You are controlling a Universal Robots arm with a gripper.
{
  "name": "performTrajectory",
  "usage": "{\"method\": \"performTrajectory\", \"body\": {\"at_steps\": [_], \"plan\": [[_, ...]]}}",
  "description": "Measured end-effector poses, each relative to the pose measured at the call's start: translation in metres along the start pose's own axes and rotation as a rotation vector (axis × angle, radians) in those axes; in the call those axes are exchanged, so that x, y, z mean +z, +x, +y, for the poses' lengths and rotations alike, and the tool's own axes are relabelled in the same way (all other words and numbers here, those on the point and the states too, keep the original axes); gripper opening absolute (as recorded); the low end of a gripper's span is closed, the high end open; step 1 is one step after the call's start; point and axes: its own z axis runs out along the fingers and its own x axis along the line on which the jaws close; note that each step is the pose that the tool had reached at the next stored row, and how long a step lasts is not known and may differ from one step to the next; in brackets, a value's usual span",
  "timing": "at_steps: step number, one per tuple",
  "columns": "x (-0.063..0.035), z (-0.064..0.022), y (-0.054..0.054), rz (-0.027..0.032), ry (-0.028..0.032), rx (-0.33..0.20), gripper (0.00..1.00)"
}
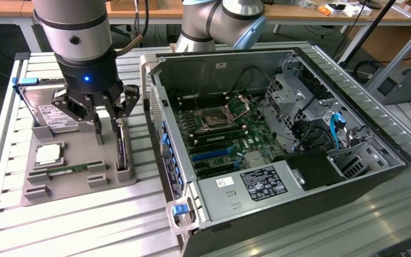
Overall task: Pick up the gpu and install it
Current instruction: 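Pick up the gpu and move the gpu toward the slot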
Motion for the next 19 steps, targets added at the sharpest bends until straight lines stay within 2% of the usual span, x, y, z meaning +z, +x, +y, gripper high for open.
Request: {"method": "performTrajectory", "body": {"at_steps": [19], "plan": [[0.0035, -0.0004, 0.0000, 0.0000, 0.0003, 0.000, 0.36]]}}
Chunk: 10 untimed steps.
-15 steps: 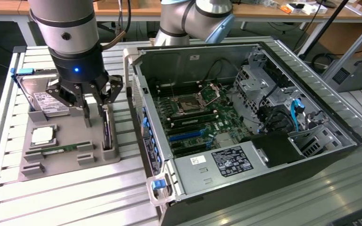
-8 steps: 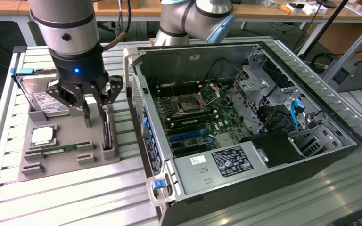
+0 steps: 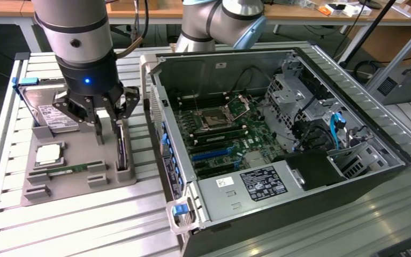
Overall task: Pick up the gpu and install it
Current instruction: 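Pick up the gpu and move the gpu toward the slot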
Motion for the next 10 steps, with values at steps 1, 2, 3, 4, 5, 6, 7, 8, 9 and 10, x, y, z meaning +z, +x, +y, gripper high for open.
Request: {"method": "performTrajectory", "body": {"at_steps": [1, 2, 3, 4, 5, 6, 7, 8, 9, 10], "plan": [[0.0002, 0.0000, 0.0000, 0.0000, 0.0001, 0.000, 0.36], [0.0004, 0.0000, 0.0000, 0.0000, 0.0001, 0.000, 0.36], [0.0005, 0.0000, 0.0000, 0.0000, 0.0001, 0.000, 0.36], [0.0007, 0.0000, 0.0000, 0.0000, 0.0003, 0.000, 0.36], [0.0010, 0.0000, 0.0000, 0.0000, 0.0004, 0.000, 0.36], [0.0014, 0.0000, 0.0001, 0.0000, 0.0004, 0.000, 0.36], [0.0017, 0.0000, 0.0001, -0.0001, 0.0004, 0.000, 0.36], [0.0020, 0.0000, 0.0001, -0.0001, 0.0004, 0.000, 0.36], [0.0024, -0.0001, 0.0001, -0.0001, 0.0005, 0.000, 0.36], [0.0028, -0.0001, 0.0001, -0.0001, 0.0005, 0.000, 0.36]]}}
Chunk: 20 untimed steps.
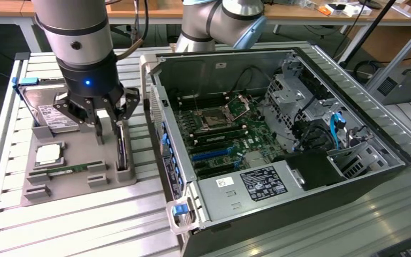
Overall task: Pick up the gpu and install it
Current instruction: 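Pick up the gpu and move the gpu toward the slot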
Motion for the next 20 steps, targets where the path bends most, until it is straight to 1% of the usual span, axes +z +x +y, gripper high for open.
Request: {"method": "performTrajectory", "body": {"at_steps": [2, 6, 8, 11, 13, 15, 18, 20], "plan": [[0.0014, 0.0000, 0.000, -0.0001, 0.0003, 0.000, 0.36], [0.0046, 0.0001, -0.002, -0.0003, 0.0043, 0.000, 0.36], [0.0068, 0.0002, -0.005, -0.0006, 0.0086, 0.000, 0.36], [0.0094, 0.0005, -0.009, -0.0008, 0.0121, 0.000, 0.36], [0.0117, 0.0010, -0.014, -0.0012, 0.0170, 0.000, 0.36], [0.0131, 0.0019, -0.016, -0.0014, 0.0198, 0.000, 0.36], [0.0148, 0.0045, -0.017, -0.0016, 0.0230, -0.001, 0.36], [0.0160, 0.0099, -0.017, -0.0018, 0.0258, -0.001, 0.36]]}}
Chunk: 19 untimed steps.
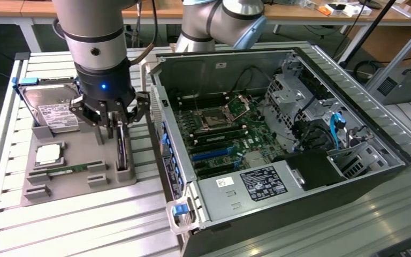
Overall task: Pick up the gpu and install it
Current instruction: 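Pick up the gpu and move the gpu toward the slot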
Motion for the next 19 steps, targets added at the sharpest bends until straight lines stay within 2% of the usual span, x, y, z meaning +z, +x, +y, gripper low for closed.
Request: {"method": "performTrajectory", "body": {"at_steps": [1, 4, 13, 19], "plan": [[0.0004, 0.0047, 0.000, -0.0001, 0.0020, 0.000, 0.36], [0.0027, 0.0121, 0.001, -0.0004, 0.0041, 0.000, 0.36], [0.0163, 0.0201, 0.001, -0.0010, 0.0162, 0.000, 0.36], [0.0220, 0.0247, 0.002, -0.0013, 0.0183, -0.001, 0.36]]}}
